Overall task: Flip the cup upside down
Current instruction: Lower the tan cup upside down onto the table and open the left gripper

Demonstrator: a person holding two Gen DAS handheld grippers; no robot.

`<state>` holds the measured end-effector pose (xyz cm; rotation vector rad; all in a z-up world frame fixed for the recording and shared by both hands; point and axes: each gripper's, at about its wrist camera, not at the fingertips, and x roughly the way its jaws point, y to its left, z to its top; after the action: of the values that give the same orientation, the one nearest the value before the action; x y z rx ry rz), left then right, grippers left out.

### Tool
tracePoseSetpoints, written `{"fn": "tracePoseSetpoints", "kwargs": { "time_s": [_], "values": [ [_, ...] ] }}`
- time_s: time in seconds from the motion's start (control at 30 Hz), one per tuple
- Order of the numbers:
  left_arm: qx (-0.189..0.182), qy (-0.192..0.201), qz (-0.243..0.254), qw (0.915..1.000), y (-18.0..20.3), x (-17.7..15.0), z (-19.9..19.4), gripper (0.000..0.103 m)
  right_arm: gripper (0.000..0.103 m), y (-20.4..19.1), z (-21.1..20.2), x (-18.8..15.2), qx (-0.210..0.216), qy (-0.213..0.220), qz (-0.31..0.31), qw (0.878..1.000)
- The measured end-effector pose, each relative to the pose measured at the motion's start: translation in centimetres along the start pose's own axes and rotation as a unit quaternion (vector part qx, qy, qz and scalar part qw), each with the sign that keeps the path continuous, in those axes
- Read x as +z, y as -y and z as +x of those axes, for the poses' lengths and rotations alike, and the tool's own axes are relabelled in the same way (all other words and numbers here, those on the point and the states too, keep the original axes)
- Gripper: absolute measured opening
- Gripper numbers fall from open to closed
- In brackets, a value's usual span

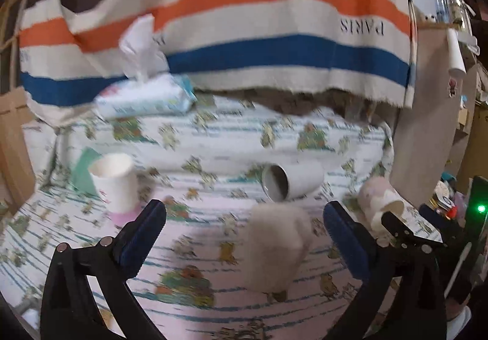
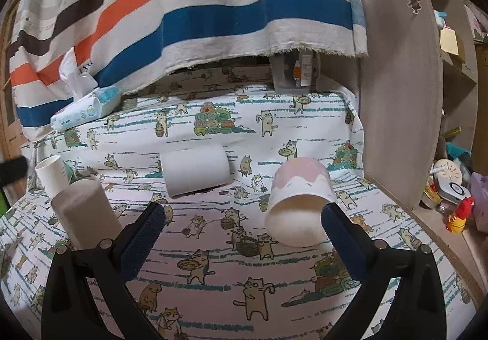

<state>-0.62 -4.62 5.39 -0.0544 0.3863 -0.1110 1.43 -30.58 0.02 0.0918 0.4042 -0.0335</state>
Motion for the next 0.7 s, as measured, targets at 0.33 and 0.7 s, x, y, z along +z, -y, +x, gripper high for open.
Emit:
{"fn": "tracePoseSetpoints", "kwargs": {
  "time_s": [0.33,0.7],
  "values": [
    [0.036,0.083,-0.007,0.9959,-3.8,1.0,-3.8,0.102,0.103,-3.1,-3.6,2.7,0.066,0.044,-0.006,0.997],
    [0.001,0.146,0.026,0.989,-5.4,0.0,-5.8,0.102,0.103,-7.7,-8.2,1.8,0.091,0.134,-0.076,0.984]
  ]
}}
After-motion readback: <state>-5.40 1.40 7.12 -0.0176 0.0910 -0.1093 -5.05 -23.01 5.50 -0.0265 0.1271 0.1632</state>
